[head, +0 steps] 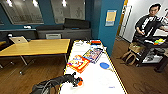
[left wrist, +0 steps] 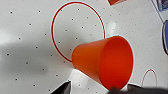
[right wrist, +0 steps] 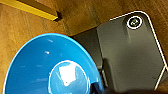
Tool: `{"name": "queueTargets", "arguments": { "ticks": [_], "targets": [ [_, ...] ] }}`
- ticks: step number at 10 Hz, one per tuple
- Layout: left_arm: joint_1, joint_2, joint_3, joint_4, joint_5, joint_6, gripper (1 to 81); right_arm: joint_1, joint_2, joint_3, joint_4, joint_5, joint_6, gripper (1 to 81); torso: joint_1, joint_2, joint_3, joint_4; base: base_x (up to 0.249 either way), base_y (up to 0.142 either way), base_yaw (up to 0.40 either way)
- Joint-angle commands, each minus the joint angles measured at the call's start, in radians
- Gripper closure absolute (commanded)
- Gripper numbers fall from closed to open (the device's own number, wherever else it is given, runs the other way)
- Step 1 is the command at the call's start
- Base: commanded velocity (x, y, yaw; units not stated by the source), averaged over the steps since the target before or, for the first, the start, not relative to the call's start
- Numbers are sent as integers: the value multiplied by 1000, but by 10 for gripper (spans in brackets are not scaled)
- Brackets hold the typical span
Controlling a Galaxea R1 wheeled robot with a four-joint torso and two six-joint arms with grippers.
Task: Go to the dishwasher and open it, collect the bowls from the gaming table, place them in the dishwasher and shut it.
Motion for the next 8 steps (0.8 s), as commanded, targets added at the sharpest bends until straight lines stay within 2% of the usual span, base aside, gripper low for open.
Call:
{"name": "queueTargets", "arguments": {
  "ticks": [1, 3, 5, 8],
  "targets": [
    [-163, 2, 9, -5, 34, 4, 10, 50, -15, 9, -14, -25, 0, 811, 0, 0, 0, 0, 0, 0, 0],
    [-198, -1, 12, -5, 34, 20, 10, 53, -15, 9, -14, -25, 0, 811, 0, 0, 0, 0, 0, 0, 0],
    [-230, 5, 15, -3, 38, 20, 10, 52, -15, 9, -14, -25, 0, 811, 0, 0, 0, 0, 0, 0, 0],
    [-227, 46, 9, 40, 34, 18, 10, 49, -15, 7, -14, -25, 0, 811, 0, 0, 0, 0, 0, 0, 0]
  ]
}}
